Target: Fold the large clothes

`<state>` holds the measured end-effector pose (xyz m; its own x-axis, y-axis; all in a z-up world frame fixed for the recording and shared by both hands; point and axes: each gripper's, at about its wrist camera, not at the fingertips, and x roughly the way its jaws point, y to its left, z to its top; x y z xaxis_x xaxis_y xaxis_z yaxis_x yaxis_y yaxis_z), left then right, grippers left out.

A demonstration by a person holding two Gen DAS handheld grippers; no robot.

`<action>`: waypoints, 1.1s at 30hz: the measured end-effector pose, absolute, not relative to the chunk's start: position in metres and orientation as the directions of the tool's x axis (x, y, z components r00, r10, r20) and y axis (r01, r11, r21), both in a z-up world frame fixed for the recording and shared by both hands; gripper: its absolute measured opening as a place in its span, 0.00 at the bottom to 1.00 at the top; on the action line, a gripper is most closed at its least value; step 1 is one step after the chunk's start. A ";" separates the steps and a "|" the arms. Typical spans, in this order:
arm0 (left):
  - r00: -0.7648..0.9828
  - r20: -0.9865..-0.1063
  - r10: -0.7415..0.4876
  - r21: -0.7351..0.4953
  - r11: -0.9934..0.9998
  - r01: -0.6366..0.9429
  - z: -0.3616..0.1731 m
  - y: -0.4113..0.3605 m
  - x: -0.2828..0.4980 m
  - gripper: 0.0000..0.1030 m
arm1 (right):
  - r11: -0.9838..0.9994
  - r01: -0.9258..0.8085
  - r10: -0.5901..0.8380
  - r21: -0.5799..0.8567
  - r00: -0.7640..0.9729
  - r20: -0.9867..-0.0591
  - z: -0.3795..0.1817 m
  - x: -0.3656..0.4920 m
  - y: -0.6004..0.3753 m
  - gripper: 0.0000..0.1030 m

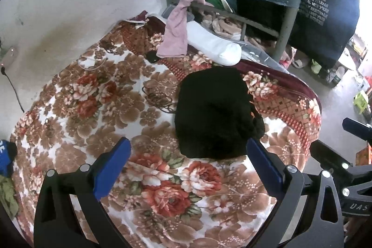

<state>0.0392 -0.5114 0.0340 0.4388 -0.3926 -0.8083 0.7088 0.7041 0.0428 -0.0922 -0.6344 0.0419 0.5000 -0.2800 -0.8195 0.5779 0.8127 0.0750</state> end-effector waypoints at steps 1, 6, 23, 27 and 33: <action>0.445 -0.805 -0.392 0.049 0.704 0.708 0.035 -0.513 0.040 0.95 | 0.814 0.577 -0.279 0.075 0.500 -0.820 0.042 -0.091 -0.638 0.96; 0.468 -0.790 -0.395 0.079 0.692 0.718 0.036 -0.522 0.036 0.95 | 0.822 0.565 -0.264 0.078 0.499 -0.825 0.037 -0.084 -0.651 0.95; 0.423 -0.800 -0.427 0.003 0.701 0.713 0.043 -0.528 0.028 0.95 | 0.825 0.561 -0.265 0.067 0.490 -0.831 0.035 -0.092 -0.665 0.96; 0.441 -0.794 -0.419 0.026 0.701 0.713 0.046 -0.527 0.028 0.95 | 0.825 0.561 -0.265 0.069 0.491 -0.830 0.034 -0.093 -0.666 0.96; 0.457 -0.792 -0.405 0.043 0.710 0.703 0.047 -0.527 0.028 0.95 | 0.824 0.562 -0.261 0.076 0.495 -0.829 0.034 -0.095 -0.670 0.96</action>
<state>0.0279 -0.5273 0.0473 0.4569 -0.4048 -0.7921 0.7032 0.7097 0.0430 -0.0954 -0.6702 0.0342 0.4948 -0.2607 -0.8290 0.5615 0.8240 0.0760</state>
